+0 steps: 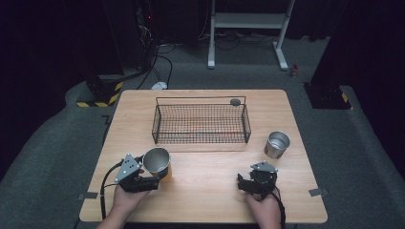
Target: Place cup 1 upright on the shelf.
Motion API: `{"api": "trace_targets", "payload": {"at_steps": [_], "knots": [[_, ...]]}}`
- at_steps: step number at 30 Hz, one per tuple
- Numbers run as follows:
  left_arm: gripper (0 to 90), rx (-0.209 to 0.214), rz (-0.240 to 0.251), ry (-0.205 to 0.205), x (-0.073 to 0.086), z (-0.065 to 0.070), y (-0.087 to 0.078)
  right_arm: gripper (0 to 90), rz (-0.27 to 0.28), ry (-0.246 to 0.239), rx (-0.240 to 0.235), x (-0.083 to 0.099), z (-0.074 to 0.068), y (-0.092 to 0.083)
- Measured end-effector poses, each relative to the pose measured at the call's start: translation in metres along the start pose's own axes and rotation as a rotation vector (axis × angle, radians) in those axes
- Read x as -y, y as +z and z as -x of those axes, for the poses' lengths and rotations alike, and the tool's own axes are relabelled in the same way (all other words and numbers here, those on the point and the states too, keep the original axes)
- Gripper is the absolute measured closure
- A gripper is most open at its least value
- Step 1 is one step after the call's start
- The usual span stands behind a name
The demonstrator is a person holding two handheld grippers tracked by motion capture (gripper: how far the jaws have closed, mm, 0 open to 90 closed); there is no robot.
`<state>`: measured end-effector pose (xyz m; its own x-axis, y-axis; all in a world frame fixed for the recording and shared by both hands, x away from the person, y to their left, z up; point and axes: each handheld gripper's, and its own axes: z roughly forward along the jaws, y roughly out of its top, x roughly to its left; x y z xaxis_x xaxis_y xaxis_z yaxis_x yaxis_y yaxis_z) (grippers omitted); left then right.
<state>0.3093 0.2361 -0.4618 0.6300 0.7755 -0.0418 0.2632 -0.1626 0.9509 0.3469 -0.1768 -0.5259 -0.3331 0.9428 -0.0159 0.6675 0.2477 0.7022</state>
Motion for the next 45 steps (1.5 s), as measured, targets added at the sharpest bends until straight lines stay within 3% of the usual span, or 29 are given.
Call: {"api": "trace_targets", "payload": {"at_steps": [3,11,20,23,26,45], "knots": [[14.1,0.013,-0.007,0.003,-0.003,0.001,0.002,9.1,0.0,0.0,0.0,0.0,0.0,0.0],[14.1,-0.012,-0.018,0.022,-0.009,0.0,0.006,9.1,-0.001,0.002,-0.002,0.0,0.0,0.0],[14.0,-0.011,-0.017,0.01,-0.02,-0.002,0.015,9.2,-0.002,0.001,-0.005,0.0,-0.001,0.0],[14.0,-0.002,-0.038,-0.003,-0.025,-0.001,0.021,9.2,-0.002,-0.001,-0.008,0.0,-0.001,0.0],[14.0,-0.008,-0.053,0.014,-0.029,0.0,0.026,9.2,-0.001,-0.002,-0.009,0.0,-0.001,0.0],[14.0,-0.04,-0.013,-0.016,-0.049,-0.006,0.043,9.2,-0.004,-0.01,-0.014,0.0,0.0,0.0]]}}
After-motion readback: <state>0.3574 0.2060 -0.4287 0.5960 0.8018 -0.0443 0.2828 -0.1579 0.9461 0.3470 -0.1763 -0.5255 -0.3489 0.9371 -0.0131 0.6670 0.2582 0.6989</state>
